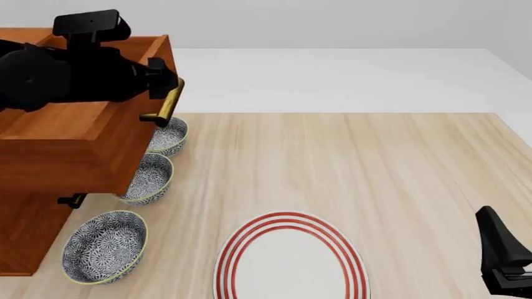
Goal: Open the top drawer of the cabinet.
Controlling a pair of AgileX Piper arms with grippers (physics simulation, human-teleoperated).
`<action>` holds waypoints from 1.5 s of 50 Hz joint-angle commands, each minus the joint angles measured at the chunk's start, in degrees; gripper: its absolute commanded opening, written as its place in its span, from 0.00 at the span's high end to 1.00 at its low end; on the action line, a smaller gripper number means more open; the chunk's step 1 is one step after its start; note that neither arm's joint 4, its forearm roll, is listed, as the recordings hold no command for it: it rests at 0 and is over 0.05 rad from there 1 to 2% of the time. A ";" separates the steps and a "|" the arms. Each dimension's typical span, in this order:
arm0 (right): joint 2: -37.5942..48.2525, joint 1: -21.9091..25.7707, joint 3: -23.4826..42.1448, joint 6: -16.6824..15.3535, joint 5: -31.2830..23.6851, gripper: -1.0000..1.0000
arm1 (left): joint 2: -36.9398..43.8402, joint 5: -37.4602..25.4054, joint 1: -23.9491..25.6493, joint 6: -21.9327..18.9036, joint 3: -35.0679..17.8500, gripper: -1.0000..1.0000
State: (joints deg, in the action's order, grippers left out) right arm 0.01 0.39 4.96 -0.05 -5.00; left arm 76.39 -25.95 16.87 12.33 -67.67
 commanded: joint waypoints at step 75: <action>0.00 0.00 0.00 0.00 0.01 0.00 | -2.77 -7.88 1.57 -6.22 -10.65 0.00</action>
State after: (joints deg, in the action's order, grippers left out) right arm 0.01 0.39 4.96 -0.05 -5.00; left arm 74.80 -33.53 17.76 7.68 -76.42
